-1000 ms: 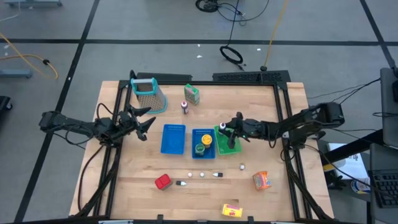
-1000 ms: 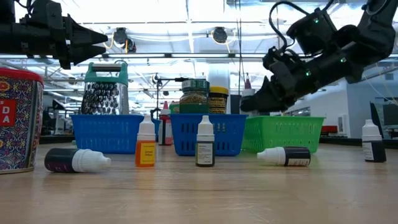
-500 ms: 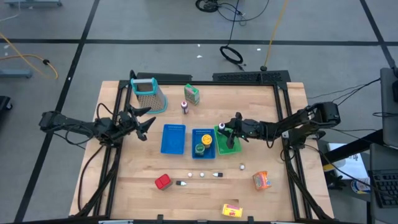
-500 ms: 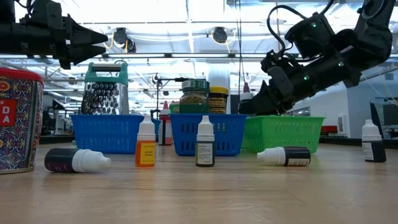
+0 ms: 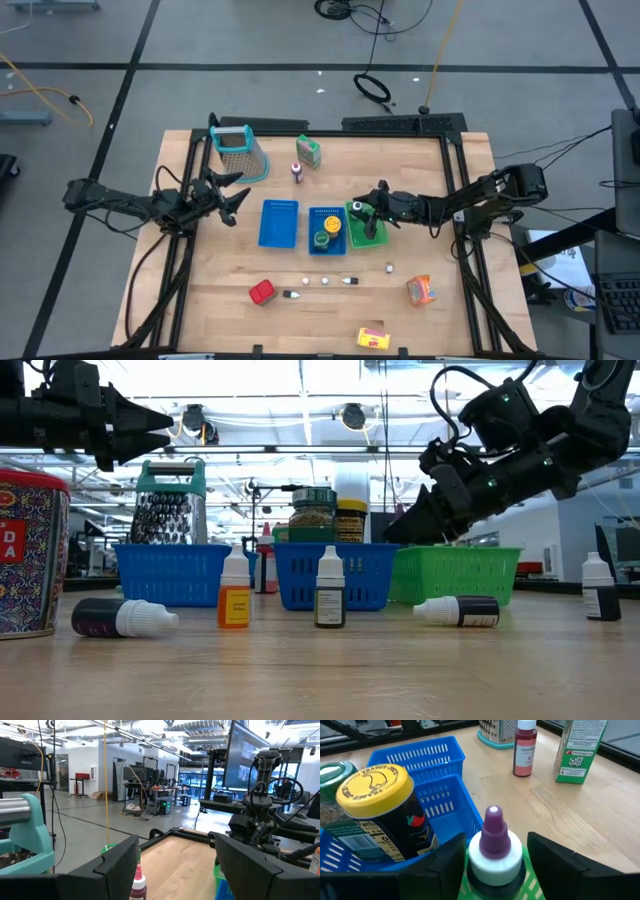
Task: Pick & Place Kitchen Items
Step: Put the large purple food color into the green bin, then put the large pink food color into the green bin
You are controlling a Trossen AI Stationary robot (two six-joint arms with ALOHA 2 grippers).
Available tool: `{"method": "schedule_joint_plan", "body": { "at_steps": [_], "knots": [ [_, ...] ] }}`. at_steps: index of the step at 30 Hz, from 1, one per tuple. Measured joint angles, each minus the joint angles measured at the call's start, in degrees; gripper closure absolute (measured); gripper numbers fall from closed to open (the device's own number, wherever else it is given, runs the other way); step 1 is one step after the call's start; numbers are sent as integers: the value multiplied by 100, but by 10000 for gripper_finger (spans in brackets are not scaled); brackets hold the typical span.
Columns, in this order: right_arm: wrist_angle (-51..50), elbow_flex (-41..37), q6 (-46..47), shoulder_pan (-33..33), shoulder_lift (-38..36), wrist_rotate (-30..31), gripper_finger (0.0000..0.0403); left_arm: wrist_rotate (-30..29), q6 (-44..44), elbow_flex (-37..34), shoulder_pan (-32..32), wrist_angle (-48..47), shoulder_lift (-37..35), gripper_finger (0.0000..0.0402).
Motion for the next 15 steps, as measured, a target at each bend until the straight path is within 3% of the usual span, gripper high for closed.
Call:
{"method": "schedule_joint_plan", "body": {
  "at_steps": [10,15],
  "knots": [
    [4,0,-325,0,-330,-4,185,-14,-316,0,0,-5,126,135],
    [-11,0,-626,0,-714,4,182,-325,-463,-2,27,11,519,135]
  ]
}}
